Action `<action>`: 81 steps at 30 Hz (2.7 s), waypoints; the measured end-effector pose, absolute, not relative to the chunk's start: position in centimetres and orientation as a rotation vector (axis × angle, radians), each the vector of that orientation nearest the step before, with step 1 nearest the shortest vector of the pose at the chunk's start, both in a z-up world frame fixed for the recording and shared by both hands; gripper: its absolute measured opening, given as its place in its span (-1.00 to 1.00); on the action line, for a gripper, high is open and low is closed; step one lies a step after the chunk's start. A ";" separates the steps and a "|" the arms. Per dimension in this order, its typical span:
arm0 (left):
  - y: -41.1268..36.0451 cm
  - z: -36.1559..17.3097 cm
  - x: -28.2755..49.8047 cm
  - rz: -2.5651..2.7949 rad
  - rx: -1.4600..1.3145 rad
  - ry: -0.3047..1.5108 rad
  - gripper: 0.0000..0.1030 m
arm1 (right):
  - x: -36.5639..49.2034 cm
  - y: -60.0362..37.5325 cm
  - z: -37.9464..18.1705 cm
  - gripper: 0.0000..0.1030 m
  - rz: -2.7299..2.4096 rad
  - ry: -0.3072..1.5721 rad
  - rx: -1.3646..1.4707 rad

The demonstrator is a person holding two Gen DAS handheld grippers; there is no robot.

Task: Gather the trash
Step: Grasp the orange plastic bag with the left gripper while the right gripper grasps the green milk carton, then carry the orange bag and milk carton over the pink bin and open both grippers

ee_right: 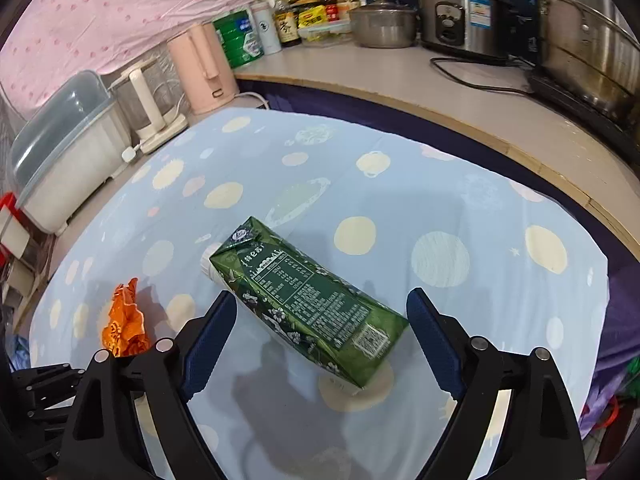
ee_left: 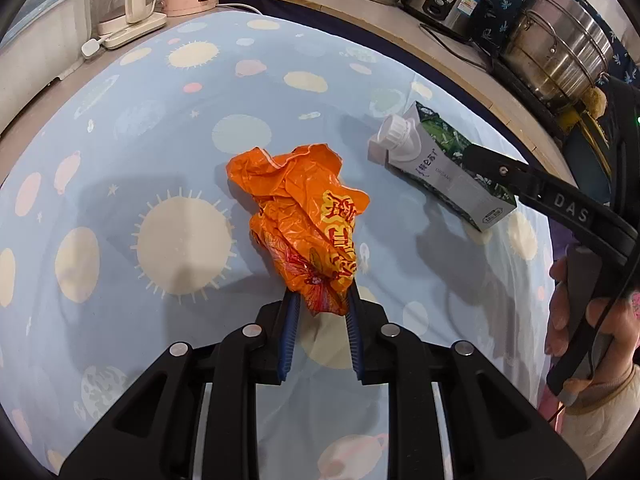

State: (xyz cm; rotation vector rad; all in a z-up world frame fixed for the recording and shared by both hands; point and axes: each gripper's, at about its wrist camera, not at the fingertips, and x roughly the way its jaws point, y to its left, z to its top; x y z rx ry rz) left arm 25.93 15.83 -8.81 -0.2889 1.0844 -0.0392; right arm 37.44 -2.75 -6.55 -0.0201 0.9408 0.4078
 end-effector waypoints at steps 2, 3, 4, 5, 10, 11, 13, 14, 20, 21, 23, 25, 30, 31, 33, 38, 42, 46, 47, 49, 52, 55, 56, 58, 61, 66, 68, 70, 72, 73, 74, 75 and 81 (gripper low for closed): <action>15.7 -8.9 25.9 -0.042 -0.284 1.086 -0.58 | 37.4 -2.6 -6.9 0.63 0.417 0.952 -0.034; 15.6 -8.9 25.9 -0.045 -0.282 1.087 -0.58 | 37.3 -2.5 -7.0 0.64 0.422 0.957 -0.046; 15.5 -9.0 25.9 -0.046 -0.280 1.088 -0.58 | 37.1 -2.4 -7.1 0.64 0.427 0.964 -0.053; 15.5 -9.0 25.9 -0.045 -0.280 1.090 -0.58 | 36.7 -2.2 -7.2 0.64 0.436 0.974 -0.060; 15.5 -9.0 25.9 -0.048 -0.279 1.089 -0.58 | 34.1 -1.5 -7.1 0.50 0.498 0.993 -0.051; 15.6 -9.1 25.9 -0.046 -0.279 1.090 -0.58 | 33.8 -1.2 -7.2 0.47 0.489 0.990 -0.061; 15.6 -9.2 26.0 -0.043 -0.285 1.092 -0.58 | 33.5 -0.9 -7.5 0.45 0.463 0.986 -0.080; 15.6 -9.2 26.1 -0.044 -0.287 1.094 -0.58 | 33.6 -0.9 -7.7 0.43 0.445 0.984 -0.082; 15.4 -8.9 25.9 -0.042 -0.274 1.091 -0.59 | 33.9 -1.7 -8.5 -0.03 0.391 0.997 -0.002; 15.4 -8.8 25.8 -0.043 -0.273 1.089 -0.59 | 33.6 -1.8 -8.4 -0.04 0.387 0.994 0.009; 15.3 -8.5 25.5 -0.047 -0.270 1.084 -0.60 | 32.8 -2.1 -8.0 -0.04 0.378 0.980 0.024; 15.2 -8.1 25.0 -0.056 -0.270 1.078 -0.60 | 31.9 -2.6 -7.4 -0.05 0.368 0.966 0.042; 14.1 -6.6 23.2 -0.093 -0.258 1.057 -0.60 | 28.1 -4.5 -5.3 -0.10 0.331 0.920 0.119; 13.7 -6.2 22.7 -0.104 -0.253 1.052 -0.60 | 27.2 -5.0 -4.8 -0.10 0.320 0.910 0.132; 12.9 -5.4 21.7 -0.126 -0.241 1.042 -0.60 | 25.5 -5.9 -4.1 -0.11 0.302 0.892 0.159; 10.3 -3.6 18.6 -0.200 -0.205 1.027 -0.60 | 20.3 -8.8 -2.3 -0.11 0.238 0.840 0.219; 7.8 -2.7 16.3 -0.256 -0.168 1.023 -0.60 | 16.5 -11.6 -1.0 -0.11 0.183 0.799 0.261; 5.2 -2.0 14.3 -0.316 -0.131 1.021 -0.60 | 12.9 -14.8 0.0 -0.11 0.128 0.761 0.311; 4.5 -1.9 13.9 -0.329 -0.120 1.019 -0.60 | 12.2 -15.3 0.2 -0.11 0.115 0.752 0.316; 2.9 -1.5 12.9 -0.358 -0.095 1.013 -0.60 | 10.5 -16.8 0.7 -0.11 0.084 0.736 0.326; 0.6 -1.1 11.7 -0.405 -0.061 1.007 -0.60 | 8.4 -18.7 1.1 -0.11 0.043 0.717 0.332; -1.7 -0.9 10.5 -0.449 -0.027 1.004 -0.60 | 6.6 -20.6 1.4 -0.11 0.000 0.701 0.346; -2.3 -0.9 10.3 -0.461 -0.019 1.004 -0.60 | 5.9 -21.3 1.4 -0.11 -0.018 0.696 0.352; -3.7 -0.8 9.6 -0.487 0.000 1.003 -0.60 | 4.8 -22.6 1.4 -0.11 -0.047 0.687 0.368; -5.6 -0.7 8.8 -0.521 0.018 1.005 -0.60 | 3.4 -24.8 1.0 -0.11 -0.093 0.683 0.390; -8.5 -0.8 8.0 -0.573 0.050 1.006 -0.60 | 1.2 -28.3 -0.1 -0.11 -0.177 0.684 0.432; -9.4 -0.8 8.0 -0.597 0.051 1.009 -0.60 | 0.5 -29.5 -0.6 -0.11 -0.205 0.686 0.450; -10.5 -0.8 8.1 -0.614 0.058 1.009 -0.60 | 0.2 -30.3 -0.9 -0.11 -0.232 0.690 0.455; -11.6 -0.9 8.3 -0.622 0.075 1.008 -0.60 | -0.1 -31.0 -1.3 -0.11 -0.252 0.695 0.463; -12.2 -0.9 8.4 -0.633 0.078 1.008 -0.60 | -0.2 -31.2 -1.4 -0.11 -0.255 0.695 0.468; -12.7 -1.0 8.5 -0.641 0.081 1.006 -0.60 | -0.1 -31.4 -1.5 -0.11 -0.258 0.696 0.469; -13.2 -1.1 8.6 -0.643 0.087 1.007 -0.60 | -0.1 -31.6 -1.6 -0.11 -0.263 0.698 0.468; -16.2 -2.0 9.7 -0.659 0.131 1.006 -0.60 | 0.7 -32.3 -2.3 -0.11 -0.274 0.712 0.474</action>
